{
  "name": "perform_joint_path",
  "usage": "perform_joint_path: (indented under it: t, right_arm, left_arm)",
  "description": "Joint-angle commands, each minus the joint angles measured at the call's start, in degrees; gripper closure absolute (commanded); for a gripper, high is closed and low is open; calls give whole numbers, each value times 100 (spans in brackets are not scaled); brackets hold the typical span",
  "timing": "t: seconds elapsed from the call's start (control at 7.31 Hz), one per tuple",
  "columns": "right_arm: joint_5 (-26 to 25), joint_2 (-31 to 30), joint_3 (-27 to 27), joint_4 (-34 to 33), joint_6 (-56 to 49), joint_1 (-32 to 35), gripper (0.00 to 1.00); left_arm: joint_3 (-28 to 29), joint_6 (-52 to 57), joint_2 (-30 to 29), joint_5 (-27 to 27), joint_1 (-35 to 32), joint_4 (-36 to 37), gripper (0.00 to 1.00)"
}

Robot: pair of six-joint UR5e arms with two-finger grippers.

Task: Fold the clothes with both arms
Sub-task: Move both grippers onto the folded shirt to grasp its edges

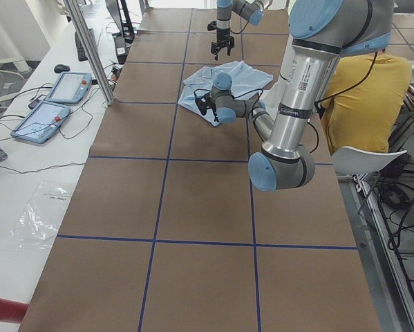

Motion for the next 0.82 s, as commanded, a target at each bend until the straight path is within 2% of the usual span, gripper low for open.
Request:
perform_joint_path:
  t: [0.0,0.14,0.55,0.68]
  right_arm:
    - [-10,412,-546,1,-316,186,0]
    - [-1,414,-566,10,-316,194,0]
    - [-10,405,-575,1,-316,203,0]
    - [-1,414,-575,-8,-316,212,0]
  left_arm:
    - [65,-123,-29,116,343,70,7]
    - [126,-123,-46,116,352,70,9]
    - [188,-123,-125,168,352,70,25]
    - [206,-106,-125,273,352,70,26]
